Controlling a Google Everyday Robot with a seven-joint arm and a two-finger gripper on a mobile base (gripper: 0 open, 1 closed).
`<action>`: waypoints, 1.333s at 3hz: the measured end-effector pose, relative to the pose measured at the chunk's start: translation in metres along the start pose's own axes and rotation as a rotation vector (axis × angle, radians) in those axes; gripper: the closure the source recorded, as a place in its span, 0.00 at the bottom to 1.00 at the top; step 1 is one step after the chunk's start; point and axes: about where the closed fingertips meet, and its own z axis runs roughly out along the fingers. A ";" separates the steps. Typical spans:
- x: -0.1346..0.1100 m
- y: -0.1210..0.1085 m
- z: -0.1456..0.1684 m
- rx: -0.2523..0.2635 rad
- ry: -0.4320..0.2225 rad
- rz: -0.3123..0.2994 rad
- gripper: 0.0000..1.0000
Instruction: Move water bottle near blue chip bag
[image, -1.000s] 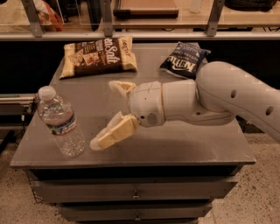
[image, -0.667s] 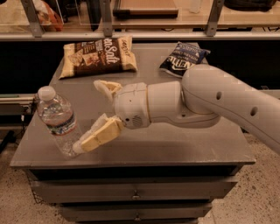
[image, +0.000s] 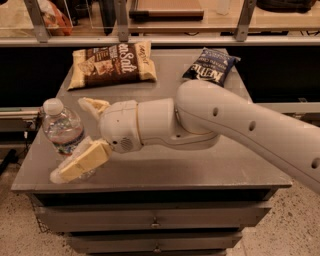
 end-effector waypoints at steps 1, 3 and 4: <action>0.004 0.005 0.018 -0.025 -0.005 0.030 0.16; 0.006 0.001 0.013 0.011 0.015 0.057 0.70; -0.006 -0.034 -0.049 0.094 0.037 0.014 0.99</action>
Offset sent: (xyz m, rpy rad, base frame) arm -0.0024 0.0210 -0.0145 0.0006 0.0847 -0.0030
